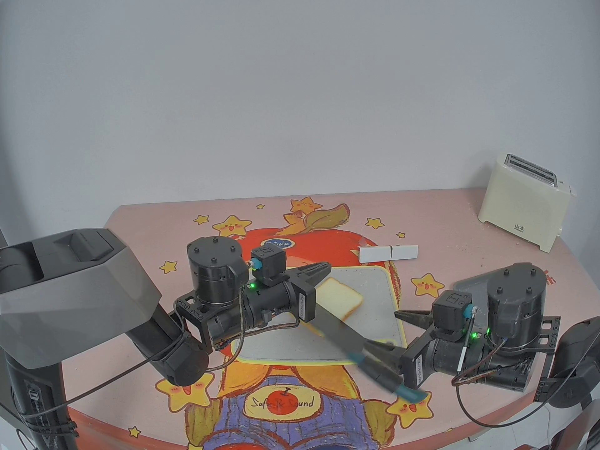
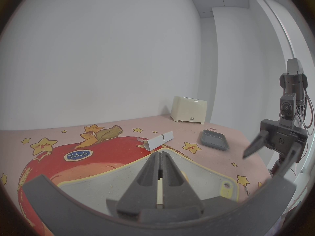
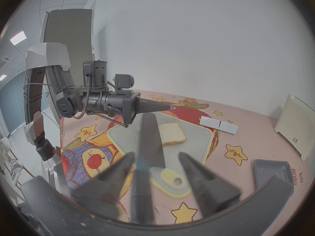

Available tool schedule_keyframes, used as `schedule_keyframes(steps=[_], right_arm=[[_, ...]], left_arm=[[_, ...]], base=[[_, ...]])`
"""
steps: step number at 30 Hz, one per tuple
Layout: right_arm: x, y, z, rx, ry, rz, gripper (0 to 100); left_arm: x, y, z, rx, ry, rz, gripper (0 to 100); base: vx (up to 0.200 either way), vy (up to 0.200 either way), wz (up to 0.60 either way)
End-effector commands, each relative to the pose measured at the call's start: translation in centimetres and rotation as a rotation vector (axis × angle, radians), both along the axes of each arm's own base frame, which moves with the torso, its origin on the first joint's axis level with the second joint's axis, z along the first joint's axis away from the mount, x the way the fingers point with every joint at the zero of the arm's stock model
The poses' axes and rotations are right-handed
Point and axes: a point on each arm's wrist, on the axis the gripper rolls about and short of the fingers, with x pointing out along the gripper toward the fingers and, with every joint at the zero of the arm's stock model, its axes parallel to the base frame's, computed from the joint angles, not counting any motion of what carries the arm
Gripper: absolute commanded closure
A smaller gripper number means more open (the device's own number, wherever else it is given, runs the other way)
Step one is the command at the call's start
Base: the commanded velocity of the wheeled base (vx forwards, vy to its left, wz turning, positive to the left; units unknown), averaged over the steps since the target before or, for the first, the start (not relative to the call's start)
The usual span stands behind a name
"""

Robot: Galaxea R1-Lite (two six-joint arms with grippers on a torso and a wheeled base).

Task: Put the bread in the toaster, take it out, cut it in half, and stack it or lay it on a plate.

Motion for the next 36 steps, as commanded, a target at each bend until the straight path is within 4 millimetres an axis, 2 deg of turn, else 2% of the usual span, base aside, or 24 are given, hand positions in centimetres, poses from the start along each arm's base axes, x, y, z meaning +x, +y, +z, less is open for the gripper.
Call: schedule_keyframes(steps=[1, 10, 12, 13, 15, 20, 23, 27, 34, 36], right_arm=[[0.0, 0.0, 0.0, -0.001, 0.002, 0.002, 0], [-0.2, 0.0, -0.1, -0.005, 0.005, 0.008, 0], [-0.4, 0.1, -0.2, -0.010, 0.008, 0.016, 0], [-0.5, 0.1, -0.2, -0.010, 0.006, 0.019, 0], [-0.5, 0.0, -0.1, -0.011, 0.004, 0.020, 0], [-1.4, 0.1, 0.1, -0.014, 0.004, 0.052, 0], [-2.1, 0.4, -0.6, -0.034, 0.022, 0.082, 0], [-2.0, 0.7, -2.1, -0.077, 0.062, 0.090, 0], [-2.0, 0.6, -3.2, -0.117, 0.092, 0.091, 0], [-1.9, 0.6, -3.3, -0.121, 0.094, 0.091, 0]], left_arm=[[0.1, 0.0, -0.2, 0.001, 0.002, 0.001, 100], [0.2, 0.1, -0.3, 0.003, 0.002, 0.005, 100], [-0.1, 0.4, 0.2, 0.001, -0.002, 0.010, 100], [-0.6, 0.8, 1.3, -0.012, -0.018, 0.012, 100], [-1.2, 1.2, 2.2, -0.019, -0.029, 0.013, 100], [-3.6, 4.3, 5.1, -0.041, -0.061, 0.068, 100], [-4.1, 6.9, 6.3, -0.045, -0.086, 0.139, 100], [-4.9, 9.7, 7.7, -0.088, -0.152, 0.217, 100], [-5.9, 12.5, 9.3, -0.120, -0.241, 0.291, 100], [-5.8, 12.6, 9.3, -0.121, -0.246, 0.291, 100]], base=[[0.000, 0.000, 0.00], [0.000, 0.000, 0.00], [0.000, 0.000, 0.00], [0.000, 0.000, 0.00], [0.000, 0.000, 0.00], [0.000, 0.000, 0.00], [0.000, 0.000, 0.00], [0.000, 0.000, 0.00], [0.000, 0.000, 0.00], [0.000, 0.000, 0.00]])
